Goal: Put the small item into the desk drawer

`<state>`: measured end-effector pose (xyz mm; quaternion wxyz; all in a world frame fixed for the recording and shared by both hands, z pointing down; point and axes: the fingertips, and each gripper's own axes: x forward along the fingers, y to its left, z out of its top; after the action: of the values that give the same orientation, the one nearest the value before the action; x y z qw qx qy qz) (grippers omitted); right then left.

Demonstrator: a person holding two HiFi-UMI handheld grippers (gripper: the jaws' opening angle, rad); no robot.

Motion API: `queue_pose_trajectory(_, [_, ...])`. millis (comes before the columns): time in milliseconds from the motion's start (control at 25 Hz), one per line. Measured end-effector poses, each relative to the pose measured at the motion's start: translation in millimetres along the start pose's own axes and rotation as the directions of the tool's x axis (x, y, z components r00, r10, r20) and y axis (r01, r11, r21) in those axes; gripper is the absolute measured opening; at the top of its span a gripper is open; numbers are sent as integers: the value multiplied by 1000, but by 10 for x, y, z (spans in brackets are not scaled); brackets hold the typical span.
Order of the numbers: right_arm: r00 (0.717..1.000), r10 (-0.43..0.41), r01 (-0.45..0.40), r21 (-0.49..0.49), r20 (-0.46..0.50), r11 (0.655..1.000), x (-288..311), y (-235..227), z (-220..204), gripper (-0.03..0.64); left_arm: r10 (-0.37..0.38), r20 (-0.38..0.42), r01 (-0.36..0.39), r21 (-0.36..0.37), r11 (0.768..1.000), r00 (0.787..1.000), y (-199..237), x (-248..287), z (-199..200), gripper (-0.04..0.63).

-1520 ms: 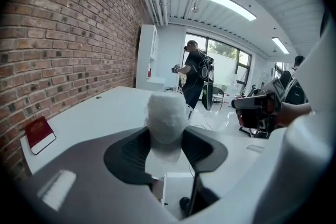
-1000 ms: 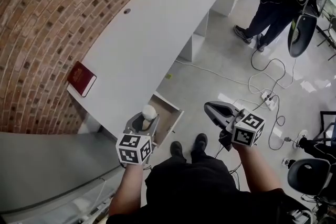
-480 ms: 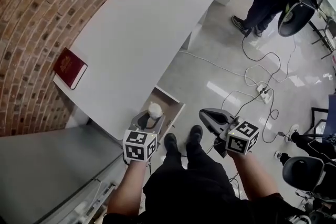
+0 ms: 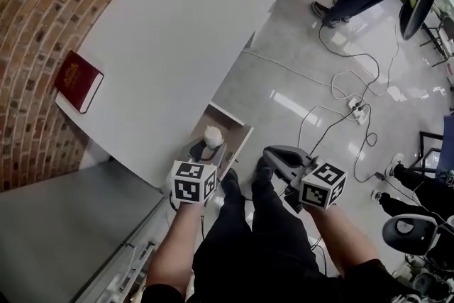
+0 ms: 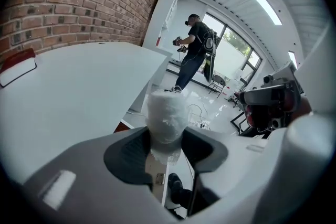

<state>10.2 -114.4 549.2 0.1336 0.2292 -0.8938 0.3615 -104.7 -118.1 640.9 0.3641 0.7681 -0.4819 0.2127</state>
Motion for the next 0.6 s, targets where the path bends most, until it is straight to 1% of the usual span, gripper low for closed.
queue_pose_trajectory(280, [999,-44,43,20,22,999,221,-273,-124,11,-9,-85,7,-19,1000,996,184,357,-434,189])
queue_pose_trajectory(440, [997,-66,64,57,28,996,311,-371,-259,11,-13,-156,10,-19,1000,988,251,555,-764,189])
queue_pose_trajectory(600, [997,-71,71,82,4,994,352,-451,-469,11,-7,-208,2,-24,1000,978,329,739,-1016,189])
